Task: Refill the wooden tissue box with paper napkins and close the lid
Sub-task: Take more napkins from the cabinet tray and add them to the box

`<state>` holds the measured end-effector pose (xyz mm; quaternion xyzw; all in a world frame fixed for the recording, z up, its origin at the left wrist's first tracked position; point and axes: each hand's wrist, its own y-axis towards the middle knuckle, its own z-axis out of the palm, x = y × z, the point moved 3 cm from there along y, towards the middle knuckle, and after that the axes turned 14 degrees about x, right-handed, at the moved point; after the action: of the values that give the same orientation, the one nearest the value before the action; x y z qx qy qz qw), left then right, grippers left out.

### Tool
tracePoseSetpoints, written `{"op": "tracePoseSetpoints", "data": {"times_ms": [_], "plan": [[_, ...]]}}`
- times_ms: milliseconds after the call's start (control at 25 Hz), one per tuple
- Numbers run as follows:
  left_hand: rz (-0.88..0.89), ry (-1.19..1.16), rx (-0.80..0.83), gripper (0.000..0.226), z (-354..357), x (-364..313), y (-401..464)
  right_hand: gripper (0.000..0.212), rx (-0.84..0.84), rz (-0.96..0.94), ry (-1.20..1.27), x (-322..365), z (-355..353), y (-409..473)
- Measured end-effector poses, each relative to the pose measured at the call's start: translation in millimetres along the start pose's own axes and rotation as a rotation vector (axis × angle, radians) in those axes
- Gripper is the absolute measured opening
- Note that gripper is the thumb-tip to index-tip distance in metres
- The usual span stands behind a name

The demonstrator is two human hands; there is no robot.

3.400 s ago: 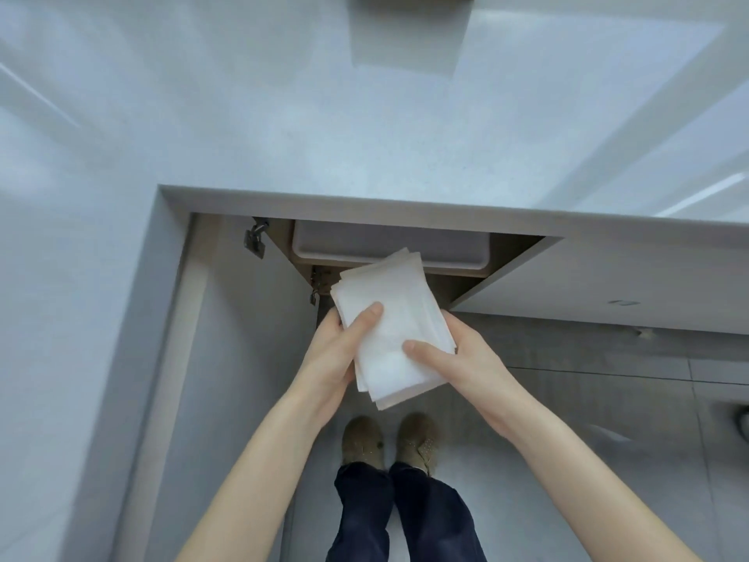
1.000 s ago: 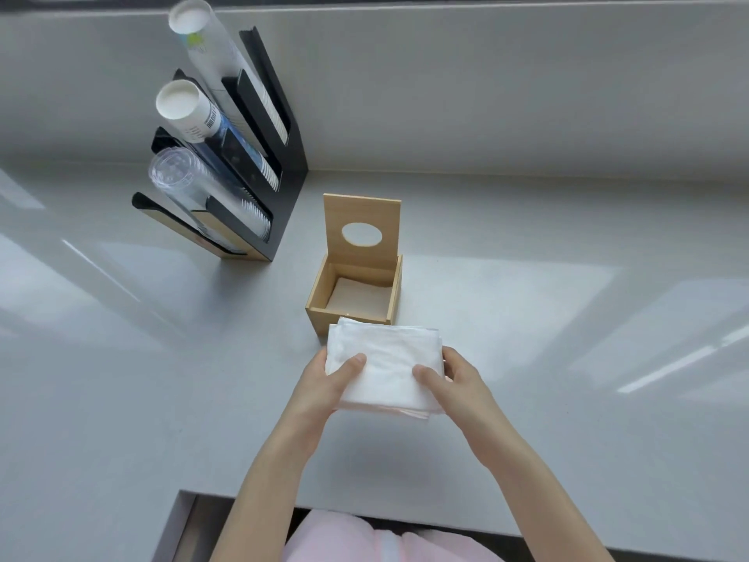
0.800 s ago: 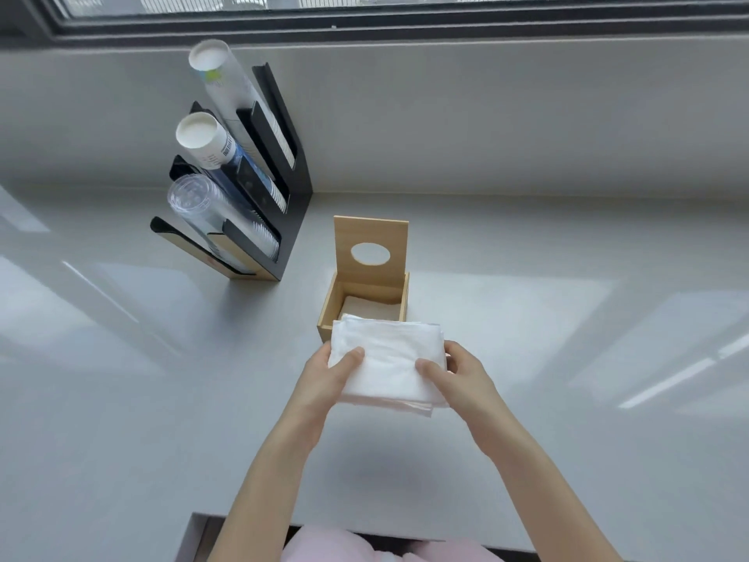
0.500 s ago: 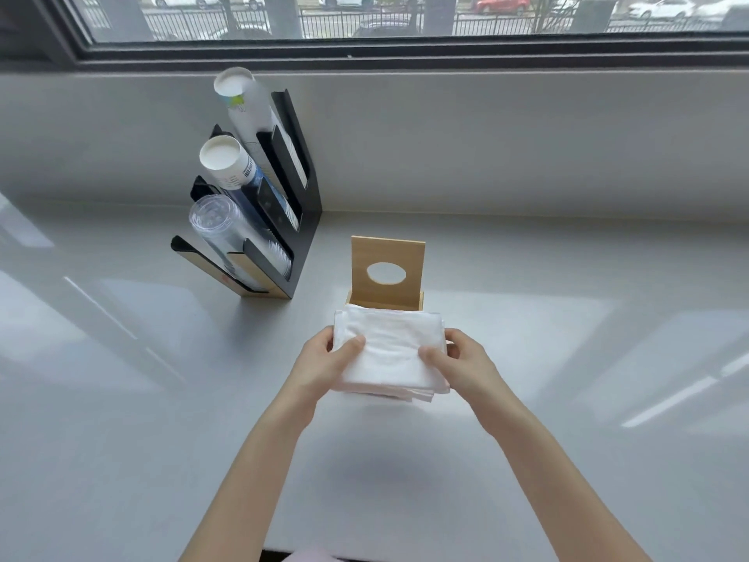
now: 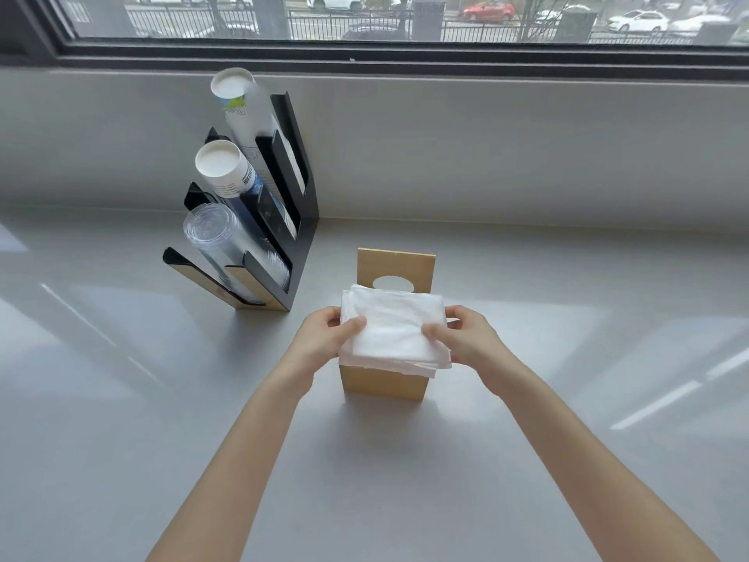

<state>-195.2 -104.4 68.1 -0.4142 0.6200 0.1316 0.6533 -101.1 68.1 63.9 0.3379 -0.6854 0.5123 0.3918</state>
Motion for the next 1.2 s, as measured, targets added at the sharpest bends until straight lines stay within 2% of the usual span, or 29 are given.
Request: {"op": "tracePoseSetpoints", "data": {"times_ms": [120,320,440,520,600,680,760,920,1000,1120,1200], "plan": [[-0.009,0.102,-0.055,0.013,-3,3,14,0.027,-0.014,0.025,-0.118,3,0,15],[-0.104,0.483,-0.158,0.020,5,12,37,0.026,-0.124,0.073,-0.490,0,5,28],[-0.092,0.742,-0.172,0.015,13,15,40,0.007,-0.177,0.044,-0.771,0,15,31],[-0.062,0.886,-0.177,0.017,17,16,40,0.006,-0.185,-0.003,-0.903,2,24,32],[-0.037,1.002,-0.191,0.023,21,16,37,0.003,-0.195,-0.016,-0.957,1,25,31],[-0.024,1.059,-0.210,0.023,25,20,34,0.017,-0.209,-0.023,-0.989,-2,23,30],[-0.030,1.109,-0.228,0.022,28,23,33,0.021,-0.234,-0.029,-1.031,-2,23,28],[-0.038,1.299,-0.205,0.021,36,23,36,0.007,-0.186,-0.028,-1.195,-4,33,31],[-0.048,1.374,-0.179,0.019,38,26,39,0.013,-0.147,-0.023,-1.271,-9,37,37],[-0.011,1.544,-0.244,0.021,39,19,37,0.024,-0.137,-0.004,-1.341,-12,41,46],[-0.003,1.587,-0.109,0.027,44,22,42,0.024,-0.113,0.023,-1.386,-11,42,49]]}}
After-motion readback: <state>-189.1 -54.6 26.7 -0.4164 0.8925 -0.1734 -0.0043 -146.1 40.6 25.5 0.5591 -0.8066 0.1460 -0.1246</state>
